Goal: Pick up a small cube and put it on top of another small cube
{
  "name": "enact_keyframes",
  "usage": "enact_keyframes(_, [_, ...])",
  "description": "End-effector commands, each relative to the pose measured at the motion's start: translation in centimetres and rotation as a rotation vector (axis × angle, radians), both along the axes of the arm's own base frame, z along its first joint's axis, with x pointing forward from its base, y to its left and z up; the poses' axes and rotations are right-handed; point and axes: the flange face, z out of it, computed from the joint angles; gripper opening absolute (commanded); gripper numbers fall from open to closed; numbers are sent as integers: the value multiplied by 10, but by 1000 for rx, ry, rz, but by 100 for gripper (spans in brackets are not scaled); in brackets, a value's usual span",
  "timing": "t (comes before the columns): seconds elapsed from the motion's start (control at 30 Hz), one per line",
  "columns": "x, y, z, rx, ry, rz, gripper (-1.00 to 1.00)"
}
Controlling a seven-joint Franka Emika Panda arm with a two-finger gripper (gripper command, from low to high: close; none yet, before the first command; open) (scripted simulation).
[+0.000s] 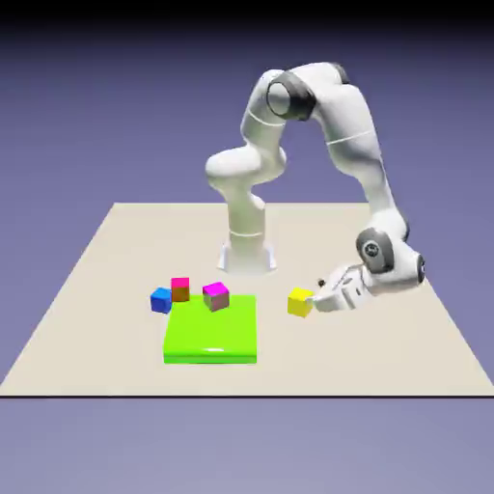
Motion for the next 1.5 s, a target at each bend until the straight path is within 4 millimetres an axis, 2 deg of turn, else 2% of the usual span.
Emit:
enact_keyframes(0.0, [-6, -11, -12, 1, 1, 0, 0])
enact_keyframes(0.03, [-10, -17, -18, 1, 1, 0, 0])
enact_keyframes(0.07, [-10, -17, -18, 1, 1, 0, -100])
enact_keyframes(0.1, [-10, -17, -18, 1, 1, 0, -100])
enact_keyframes(0.2, [8, 16, 18, 1, 1, 0, -100])
enact_keyframes(0.23, [16, 22, 25, 1, -17, -15, -100])
enact_keyframes(0.33, [56, 24, 20, -1, -141, -109, -100])
enact_keyframes(0.6, [157, -20, 19, 10, -366, -325, -100])
enact_keyframes(0.73, [207, -48, 31, 11, -501, -409, -100])
enact_keyframes(0.87, [255, -77, 53, 11, -650, -476, -100])
enact_keyframes(0.93, [267, -147, 60, 0, -625, -598, -100])
enact_keyframes(1.03, [270, -252, 73, 0, -602, -783, -100])
enact_keyframes(1.13, [253, -354, 89, 15, -598, -966, -100])
enact_keyframes(1.2, [232, -416, 100, 32, -603, -1086, -100])
enact_keyframes(1.23, [218, -436, 98, 34, -586, -1149, -100])
enact_keyframes(1.3, [194, -461, 93, 15, -554, -1288, -100])
enact_keyframes(1.47, [134, -513, 82, -25, -458, -1626, -100])
